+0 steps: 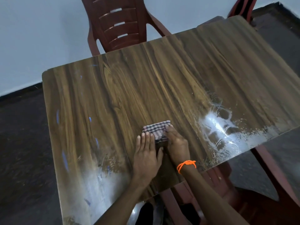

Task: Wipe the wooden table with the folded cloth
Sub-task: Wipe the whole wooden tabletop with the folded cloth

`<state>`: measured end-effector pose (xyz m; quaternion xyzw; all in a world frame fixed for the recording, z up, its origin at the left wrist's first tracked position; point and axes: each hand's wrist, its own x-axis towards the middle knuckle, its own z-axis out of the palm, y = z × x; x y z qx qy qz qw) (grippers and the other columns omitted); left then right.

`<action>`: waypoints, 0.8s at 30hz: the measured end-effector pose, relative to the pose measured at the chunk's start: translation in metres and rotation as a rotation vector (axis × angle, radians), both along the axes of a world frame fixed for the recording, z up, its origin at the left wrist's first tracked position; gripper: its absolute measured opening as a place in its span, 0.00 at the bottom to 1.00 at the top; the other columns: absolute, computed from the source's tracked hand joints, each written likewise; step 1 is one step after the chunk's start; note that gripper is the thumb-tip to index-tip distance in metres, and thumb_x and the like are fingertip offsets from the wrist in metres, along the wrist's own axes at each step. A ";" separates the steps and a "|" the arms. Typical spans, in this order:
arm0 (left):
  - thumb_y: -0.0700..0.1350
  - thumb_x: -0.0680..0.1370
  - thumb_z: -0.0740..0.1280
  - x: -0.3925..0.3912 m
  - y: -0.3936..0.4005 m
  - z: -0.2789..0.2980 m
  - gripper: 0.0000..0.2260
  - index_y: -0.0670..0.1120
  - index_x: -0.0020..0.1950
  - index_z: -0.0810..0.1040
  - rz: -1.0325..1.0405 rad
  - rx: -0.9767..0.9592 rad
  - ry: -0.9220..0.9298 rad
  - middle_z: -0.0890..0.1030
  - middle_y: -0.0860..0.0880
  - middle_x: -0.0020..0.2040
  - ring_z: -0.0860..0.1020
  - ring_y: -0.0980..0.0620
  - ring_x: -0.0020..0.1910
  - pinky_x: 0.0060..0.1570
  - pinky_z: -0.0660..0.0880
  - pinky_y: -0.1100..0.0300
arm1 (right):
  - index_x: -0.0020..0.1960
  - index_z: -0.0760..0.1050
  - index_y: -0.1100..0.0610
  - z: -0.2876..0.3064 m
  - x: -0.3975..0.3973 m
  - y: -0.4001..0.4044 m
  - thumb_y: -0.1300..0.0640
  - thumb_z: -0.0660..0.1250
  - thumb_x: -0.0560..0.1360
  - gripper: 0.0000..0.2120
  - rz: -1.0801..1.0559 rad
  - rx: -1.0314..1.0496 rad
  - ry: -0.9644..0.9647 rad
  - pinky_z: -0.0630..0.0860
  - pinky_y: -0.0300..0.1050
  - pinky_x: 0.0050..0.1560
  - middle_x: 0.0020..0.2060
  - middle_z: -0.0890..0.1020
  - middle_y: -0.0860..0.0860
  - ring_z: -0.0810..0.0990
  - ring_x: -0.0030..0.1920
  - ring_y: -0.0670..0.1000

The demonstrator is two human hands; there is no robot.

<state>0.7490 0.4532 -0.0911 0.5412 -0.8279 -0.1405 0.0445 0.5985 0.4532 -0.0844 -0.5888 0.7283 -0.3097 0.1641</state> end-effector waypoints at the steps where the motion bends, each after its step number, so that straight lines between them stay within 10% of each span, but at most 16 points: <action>1: 0.57 0.84 0.56 0.007 0.008 -0.003 0.30 0.35 0.78 0.65 0.000 -0.007 -0.005 0.66 0.35 0.77 0.60 0.41 0.80 0.79 0.56 0.42 | 0.55 0.82 0.61 -0.001 0.003 0.007 0.72 0.69 0.71 0.15 0.040 -0.004 -0.001 0.71 0.42 0.65 0.60 0.80 0.54 0.76 0.64 0.52; 11: 0.56 0.82 0.62 -0.009 0.120 0.004 0.32 0.34 0.76 0.66 -0.030 0.069 0.013 0.65 0.33 0.78 0.59 0.38 0.80 0.78 0.59 0.41 | 0.57 0.79 0.60 -0.015 -0.020 0.120 0.64 0.64 0.76 0.12 0.173 -0.028 0.064 0.70 0.45 0.67 0.66 0.75 0.51 0.69 0.70 0.50; 24: 0.56 0.84 0.52 -0.007 0.057 0.020 0.28 0.37 0.74 0.72 -0.026 0.052 -0.145 0.74 0.38 0.73 0.66 0.43 0.78 0.81 0.48 0.46 | 0.59 0.79 0.61 0.006 -0.012 0.079 0.69 0.63 0.71 0.17 0.153 0.036 -0.007 0.72 0.51 0.65 0.64 0.77 0.56 0.71 0.68 0.57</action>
